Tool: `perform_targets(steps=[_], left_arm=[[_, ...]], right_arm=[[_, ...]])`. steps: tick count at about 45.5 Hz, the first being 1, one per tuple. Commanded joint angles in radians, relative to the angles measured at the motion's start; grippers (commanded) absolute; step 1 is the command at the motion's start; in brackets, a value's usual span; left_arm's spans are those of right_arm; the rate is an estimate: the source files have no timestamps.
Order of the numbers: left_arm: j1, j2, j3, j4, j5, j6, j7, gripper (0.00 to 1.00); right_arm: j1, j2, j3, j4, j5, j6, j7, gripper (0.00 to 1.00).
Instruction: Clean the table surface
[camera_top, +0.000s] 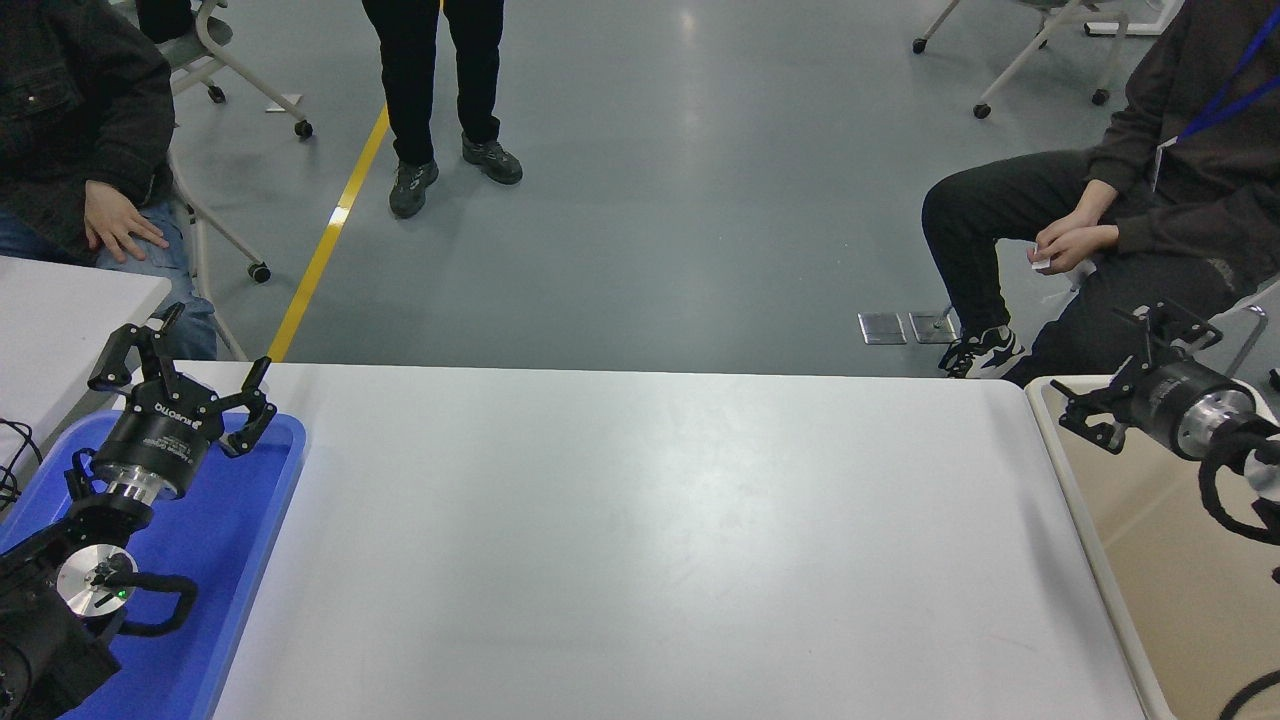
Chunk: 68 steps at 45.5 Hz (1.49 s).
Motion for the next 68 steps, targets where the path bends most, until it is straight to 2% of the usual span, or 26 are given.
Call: perform_targets(steps=[1, 7, 15, 29, 41, 58, 68], left_arm=[[0.0, 0.0, 0.0, 0.0, 0.0, 0.0, 0.0, 1.0], [0.0, 0.0, 0.0, 0.0, 0.0, 0.0, 0.0, 1.0], [0.0, 0.0, 0.0, 0.0, 0.0, 0.0, 0.0, 1.0], [0.0, 0.0, 0.0, 0.0, 0.0, 0.0, 0.0, 1.0], [0.0, 0.0, 0.0, 0.0, 0.0, 0.0, 0.0, 1.0], [0.0, 0.0, 0.0, 0.0, 0.0, 0.0, 0.001, 1.0], [0.0, 0.0, 0.0, 0.0, 0.0, 0.0, 0.0, 1.0]], right_arm=[[0.037, 0.037, 0.037, 0.083, -0.002, 0.063, 0.004, 1.0], [0.018, 0.089, 0.122, 0.15, 0.015, 0.077, 0.012, 1.0], [-0.05, 0.198, 0.244, 0.144, -0.005, 0.083, 0.066, 1.0], [-0.124, 0.306, 0.248, 0.107, -0.056, 0.084, 0.305, 1.0], [-0.151, 0.35, 0.267, 0.04, -0.057, 0.084, 0.405, 1.0], [-0.159, 0.379, 0.245, 0.012, -0.063, 0.086, 0.426, 1.0], [-0.165, 0.347, 0.247, 0.026, -0.204, 0.095, 0.437, 1.0]])
